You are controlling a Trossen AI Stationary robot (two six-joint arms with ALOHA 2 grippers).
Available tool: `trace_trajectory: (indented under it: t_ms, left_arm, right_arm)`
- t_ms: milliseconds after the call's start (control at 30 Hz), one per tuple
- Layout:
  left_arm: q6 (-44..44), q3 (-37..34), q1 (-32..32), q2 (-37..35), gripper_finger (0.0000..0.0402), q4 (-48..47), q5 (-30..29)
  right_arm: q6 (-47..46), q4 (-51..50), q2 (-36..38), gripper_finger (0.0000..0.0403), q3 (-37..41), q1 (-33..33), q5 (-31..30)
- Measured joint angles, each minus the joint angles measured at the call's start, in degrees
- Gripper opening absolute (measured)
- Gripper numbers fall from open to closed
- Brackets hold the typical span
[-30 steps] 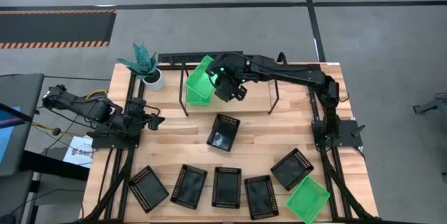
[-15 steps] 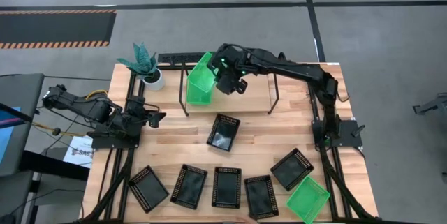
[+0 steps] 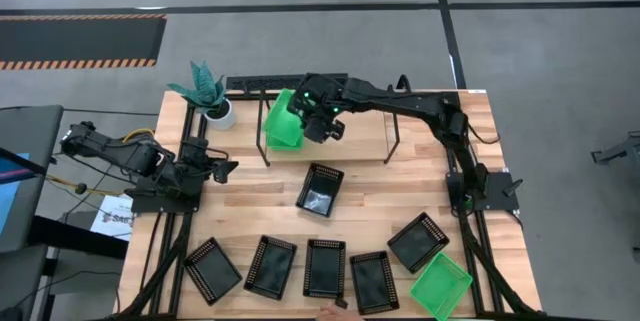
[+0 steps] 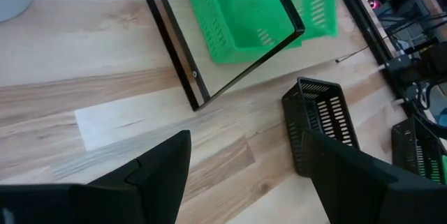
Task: Stack baskets on shelf by color
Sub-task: Stack the left green bin on top of the green bin on the shelf
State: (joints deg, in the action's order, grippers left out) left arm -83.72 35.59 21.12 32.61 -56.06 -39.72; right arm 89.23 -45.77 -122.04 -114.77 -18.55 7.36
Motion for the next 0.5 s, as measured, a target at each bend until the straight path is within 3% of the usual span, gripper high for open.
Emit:
trace_trajectory:
  t_ms: [500]
  left_arm:
    - [0.1, 0.0, 0.0, 0.0, 0.0261, 0.1, -0.1]
  right_arm:
    - [-0.2, -0.5, -0.1, 0.004, 0.0, 0.0, 0.0]
